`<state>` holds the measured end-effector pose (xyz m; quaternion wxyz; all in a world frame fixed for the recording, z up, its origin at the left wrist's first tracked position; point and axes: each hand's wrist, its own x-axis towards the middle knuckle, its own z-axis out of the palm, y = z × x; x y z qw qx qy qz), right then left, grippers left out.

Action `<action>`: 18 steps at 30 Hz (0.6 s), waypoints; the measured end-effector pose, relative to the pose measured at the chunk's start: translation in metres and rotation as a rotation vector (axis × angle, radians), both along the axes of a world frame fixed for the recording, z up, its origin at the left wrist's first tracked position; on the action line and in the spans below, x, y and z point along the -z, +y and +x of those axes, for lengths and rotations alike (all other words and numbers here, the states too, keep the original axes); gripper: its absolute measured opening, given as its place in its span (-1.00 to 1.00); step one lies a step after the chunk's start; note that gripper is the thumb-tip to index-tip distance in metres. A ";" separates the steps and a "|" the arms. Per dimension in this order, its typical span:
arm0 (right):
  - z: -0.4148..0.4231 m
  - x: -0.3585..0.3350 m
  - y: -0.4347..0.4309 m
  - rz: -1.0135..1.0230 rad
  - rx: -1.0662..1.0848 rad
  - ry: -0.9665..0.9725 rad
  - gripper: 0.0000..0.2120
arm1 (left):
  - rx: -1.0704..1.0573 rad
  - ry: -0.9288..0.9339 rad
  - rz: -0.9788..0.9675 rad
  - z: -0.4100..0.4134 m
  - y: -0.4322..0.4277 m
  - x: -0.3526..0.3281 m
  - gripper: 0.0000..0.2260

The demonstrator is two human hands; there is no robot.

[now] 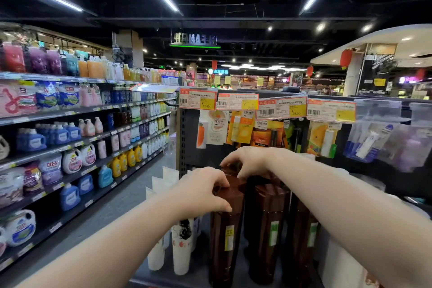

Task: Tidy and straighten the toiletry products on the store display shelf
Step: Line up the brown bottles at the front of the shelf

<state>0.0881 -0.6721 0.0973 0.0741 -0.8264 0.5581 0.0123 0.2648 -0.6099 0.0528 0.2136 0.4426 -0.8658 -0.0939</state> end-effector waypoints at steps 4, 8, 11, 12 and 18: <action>0.003 0.003 -0.005 -0.033 -0.023 0.011 -0.51 | -0.004 -0.022 0.012 -0.002 0.000 -0.002 -0.55; 0.004 0.005 -0.010 -0.062 -0.024 0.013 -0.53 | -0.009 -0.023 0.021 -0.001 -0.001 -0.002 -0.55; 0.005 0.006 -0.013 -0.065 -0.022 0.016 -0.52 | -0.009 -0.017 0.027 -0.001 -0.001 -0.002 -0.55; 0.006 0.006 -0.014 -0.065 -0.019 0.022 -0.51 | -0.009 -0.019 0.025 -0.001 -0.002 -0.002 -0.55; 0.006 0.008 -0.016 -0.074 -0.002 0.033 -0.49 | 0.002 -0.027 0.007 0.000 -0.003 0.000 -0.55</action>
